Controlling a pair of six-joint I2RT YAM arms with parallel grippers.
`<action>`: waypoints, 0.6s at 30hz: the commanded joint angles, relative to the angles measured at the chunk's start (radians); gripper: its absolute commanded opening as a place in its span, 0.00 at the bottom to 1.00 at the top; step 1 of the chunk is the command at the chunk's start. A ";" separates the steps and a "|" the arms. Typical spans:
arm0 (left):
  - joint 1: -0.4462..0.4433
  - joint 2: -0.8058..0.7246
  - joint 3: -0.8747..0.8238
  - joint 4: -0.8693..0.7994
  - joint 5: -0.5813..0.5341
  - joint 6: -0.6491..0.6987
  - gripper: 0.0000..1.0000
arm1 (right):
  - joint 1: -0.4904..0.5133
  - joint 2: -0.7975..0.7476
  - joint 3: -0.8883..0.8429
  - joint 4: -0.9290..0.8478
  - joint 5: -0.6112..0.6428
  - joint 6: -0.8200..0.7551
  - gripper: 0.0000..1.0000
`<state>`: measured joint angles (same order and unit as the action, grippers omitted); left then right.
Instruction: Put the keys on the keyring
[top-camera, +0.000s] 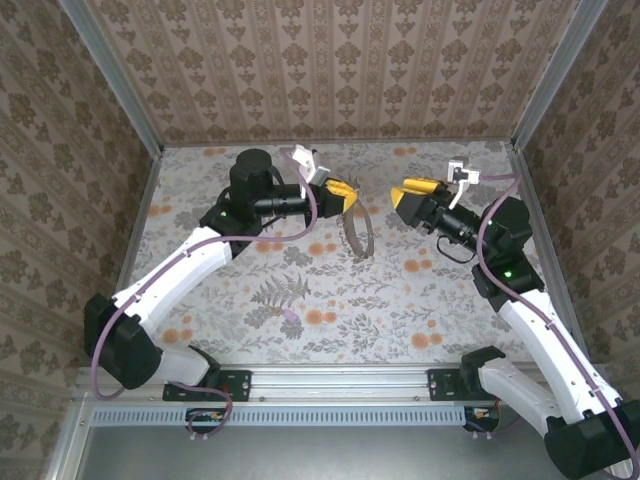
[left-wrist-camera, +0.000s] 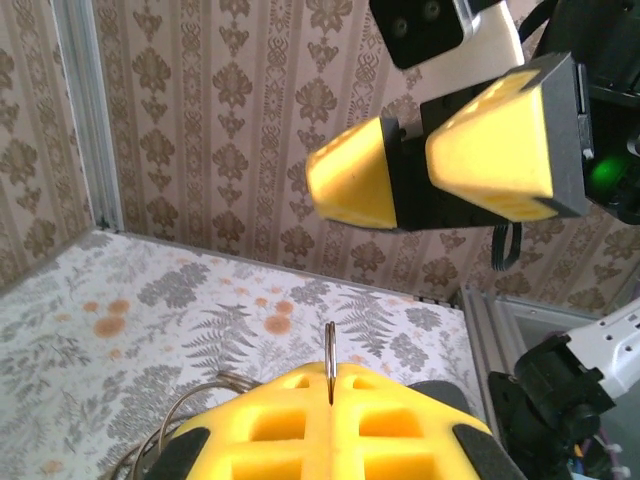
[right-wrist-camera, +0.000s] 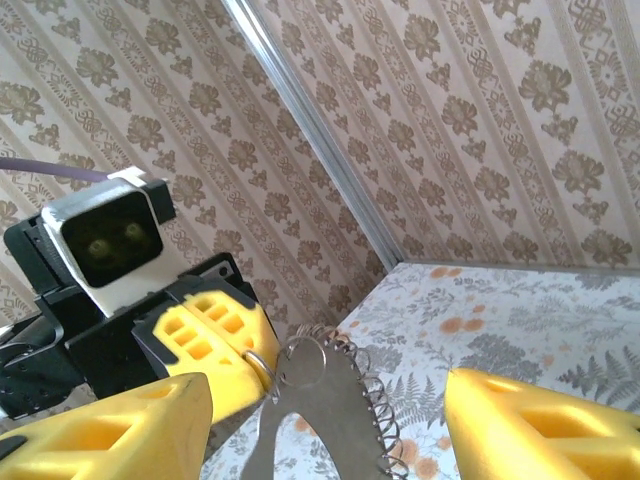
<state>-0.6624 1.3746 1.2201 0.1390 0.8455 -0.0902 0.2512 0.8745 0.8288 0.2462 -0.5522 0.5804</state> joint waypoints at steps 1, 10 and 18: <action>-0.002 -0.023 0.000 0.055 -0.007 0.050 0.00 | -0.006 0.005 -0.007 0.001 -0.014 0.016 0.64; 0.000 0.023 0.096 -0.131 0.073 0.071 0.00 | -0.007 0.064 0.034 0.007 -0.134 -0.028 0.64; 0.008 0.089 0.240 -0.386 0.150 0.119 0.00 | -0.010 0.130 0.054 0.053 -0.283 -0.050 0.53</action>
<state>-0.6598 1.4544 1.4063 -0.1467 0.9329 -0.0170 0.2485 0.9981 0.8486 0.2474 -0.7464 0.5529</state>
